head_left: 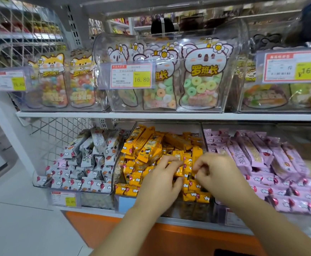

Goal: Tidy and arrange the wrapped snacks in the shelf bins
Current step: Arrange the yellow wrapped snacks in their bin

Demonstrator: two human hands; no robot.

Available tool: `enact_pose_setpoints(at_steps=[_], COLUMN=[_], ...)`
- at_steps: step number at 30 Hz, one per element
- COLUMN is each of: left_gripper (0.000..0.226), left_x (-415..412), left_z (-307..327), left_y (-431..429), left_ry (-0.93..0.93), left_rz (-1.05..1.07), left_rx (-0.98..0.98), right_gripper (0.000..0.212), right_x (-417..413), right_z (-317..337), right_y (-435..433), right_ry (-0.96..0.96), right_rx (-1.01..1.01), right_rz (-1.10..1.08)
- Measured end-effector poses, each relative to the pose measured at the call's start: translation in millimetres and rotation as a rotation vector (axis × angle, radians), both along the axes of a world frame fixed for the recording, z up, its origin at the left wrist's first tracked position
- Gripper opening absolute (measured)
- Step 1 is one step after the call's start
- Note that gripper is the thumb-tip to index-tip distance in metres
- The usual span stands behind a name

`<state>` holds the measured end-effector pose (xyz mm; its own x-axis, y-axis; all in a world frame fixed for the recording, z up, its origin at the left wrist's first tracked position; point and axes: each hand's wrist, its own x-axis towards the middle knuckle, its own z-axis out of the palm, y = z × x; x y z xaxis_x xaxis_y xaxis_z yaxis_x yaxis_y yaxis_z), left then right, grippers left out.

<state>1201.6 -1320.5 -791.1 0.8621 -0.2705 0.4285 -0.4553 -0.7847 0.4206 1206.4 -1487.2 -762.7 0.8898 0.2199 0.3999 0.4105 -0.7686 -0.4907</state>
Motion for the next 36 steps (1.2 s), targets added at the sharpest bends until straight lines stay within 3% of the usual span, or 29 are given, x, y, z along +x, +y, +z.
enact_pose_setpoints(at_steps=[3, 10, 16, 23, 28, 36], left_gripper=[0.039, 0.042, 0.028, 0.029, 0.028, 0.024], left_x=[-2.4, -5.0, 43.9, 111.9, 136.1, 147.2], left_z=[-4.2, -1.1, 28.4, 32.6, 30.4, 21.8], left_y=[-6.9, -6.9, -10.7, -51.7, -62.0, -63.5], left_ry=[0.017, 0.109, 0.06, 0.105, 0.333, 0.331], left_rz=[-0.035, -0.171, -0.051, 0.011, 0.013, 0.076], left_rx=[0.008, 0.026, -0.04, 0.204, 0.253, 0.451], right_gripper=[0.025, 0.018, 0.022, 0.024, 0.024, 0.024], right_x=[-12.4, -4.9, 13.5, 17.5, 21.5, 24.4], right_z=[-5.0, -10.7, -15.6, -16.5, -19.4, -21.4], right_y=[-6.0, -27.9, -35.4, -41.9, -46.5, -50.2], right_ry=[0.086, 0.019, -0.011, 0.02, 0.036, 0.064], right_rx=[-0.01, 0.055, 0.011, 0.063, 0.086, 0.059], right_rz=[0.089, 0.087, -0.021, -0.073, -0.097, -0.083])
